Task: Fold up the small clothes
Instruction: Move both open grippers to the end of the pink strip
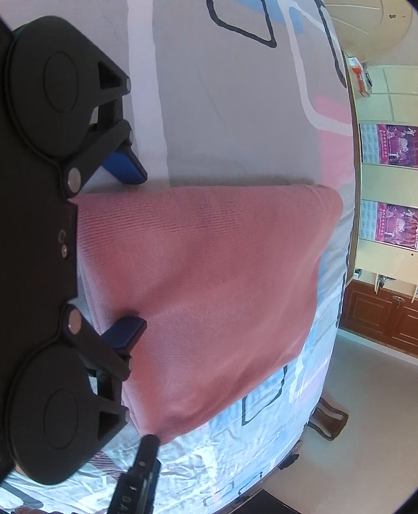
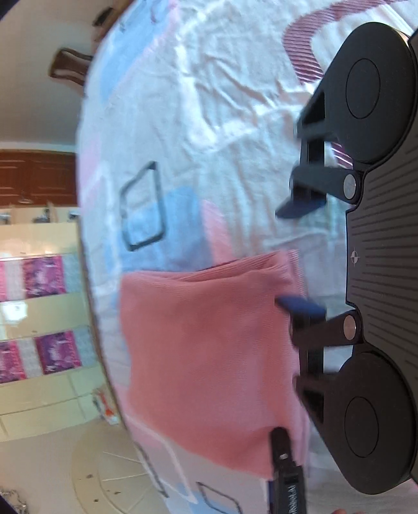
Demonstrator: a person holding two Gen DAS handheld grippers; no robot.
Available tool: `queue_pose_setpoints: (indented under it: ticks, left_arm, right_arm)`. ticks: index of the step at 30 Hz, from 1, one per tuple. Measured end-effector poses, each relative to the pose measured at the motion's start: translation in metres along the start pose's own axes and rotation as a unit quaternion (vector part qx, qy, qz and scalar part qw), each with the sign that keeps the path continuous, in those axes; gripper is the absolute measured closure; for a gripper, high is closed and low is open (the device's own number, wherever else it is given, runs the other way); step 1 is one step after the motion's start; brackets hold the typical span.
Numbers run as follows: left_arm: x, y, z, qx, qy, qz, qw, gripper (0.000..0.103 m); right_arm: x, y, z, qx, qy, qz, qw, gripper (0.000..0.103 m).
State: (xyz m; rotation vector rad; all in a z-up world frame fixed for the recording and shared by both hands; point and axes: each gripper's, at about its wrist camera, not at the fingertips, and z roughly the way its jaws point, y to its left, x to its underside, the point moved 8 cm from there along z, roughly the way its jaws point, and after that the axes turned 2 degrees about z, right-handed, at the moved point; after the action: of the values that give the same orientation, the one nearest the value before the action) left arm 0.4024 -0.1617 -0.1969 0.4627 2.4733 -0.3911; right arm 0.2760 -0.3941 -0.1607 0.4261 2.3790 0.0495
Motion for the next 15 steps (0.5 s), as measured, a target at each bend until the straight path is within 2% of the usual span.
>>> queue_pose_setpoints:
  ticks: [2,7,11,15]
  left_arm:
    - [-0.002,0.002,-0.003,0.007,-0.003,-0.001,1.0,0.014]
    - [-0.014,0.008,-0.006,0.012,-0.012,-0.01,0.9998,0.011]
    - [-0.031,0.016,0.0,0.007,-0.017,-0.026,0.9995,0.01]
    - [-0.052,0.023,0.009,0.006,-0.024,-0.044,0.9987,0.01]
  right_arm:
    - [-0.005,0.008,-0.006,-0.002,-0.013,-0.002,1.0,0.045]
    - [-0.011,0.028,-0.006,-0.013,-0.013,-0.003,1.0,0.043]
    - [-0.022,0.036,-0.004,-0.018,-0.023,-0.017,0.999,0.028]
    - [-0.039,0.035,0.014,-0.042,-0.023,-0.024,0.999,0.025]
